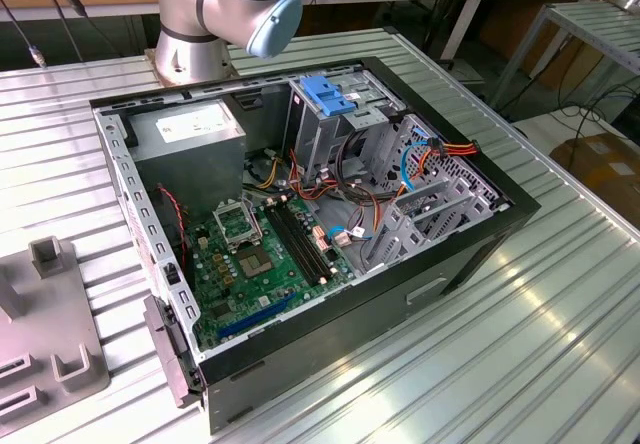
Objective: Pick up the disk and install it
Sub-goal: 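Pick up the disk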
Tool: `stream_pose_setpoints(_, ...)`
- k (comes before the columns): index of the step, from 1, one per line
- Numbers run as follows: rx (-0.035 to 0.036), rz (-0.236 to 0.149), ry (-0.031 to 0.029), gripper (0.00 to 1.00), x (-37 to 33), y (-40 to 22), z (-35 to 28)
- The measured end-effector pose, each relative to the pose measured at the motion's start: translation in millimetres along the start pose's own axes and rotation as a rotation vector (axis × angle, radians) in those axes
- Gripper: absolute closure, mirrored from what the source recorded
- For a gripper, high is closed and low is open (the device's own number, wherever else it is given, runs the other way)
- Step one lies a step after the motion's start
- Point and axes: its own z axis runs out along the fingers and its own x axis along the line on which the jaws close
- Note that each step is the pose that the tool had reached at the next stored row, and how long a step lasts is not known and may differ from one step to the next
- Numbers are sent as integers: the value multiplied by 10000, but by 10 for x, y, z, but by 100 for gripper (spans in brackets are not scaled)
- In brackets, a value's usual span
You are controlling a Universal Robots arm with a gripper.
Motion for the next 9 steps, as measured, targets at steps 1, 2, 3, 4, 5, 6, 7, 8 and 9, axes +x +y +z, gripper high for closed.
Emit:
stream_pose_setpoints(1,1,0,0,63,0,-9,0)
stream_pose_setpoints(2,0,1,0,63,0,-16,0)
stream_pose_setpoints(3,0,0,0,63,-1,-21,0)
stream_pose_setpoints(4,0,0,0,63,-1,-29,-1)
stream_pose_setpoints(5,0,0,0,63,-1,-35,-1)
stream_pose_setpoints(6,1,0,-1,63,-1,-39,-1)
stream_pose_setpoints(7,1,0,-1,63,-1,-46,-1)
stream_pose_setpoints(8,0,0,0,63,-1,-52,-1)
stream_pose_setpoints(9,0,0,0,63,-1,-56,-1)
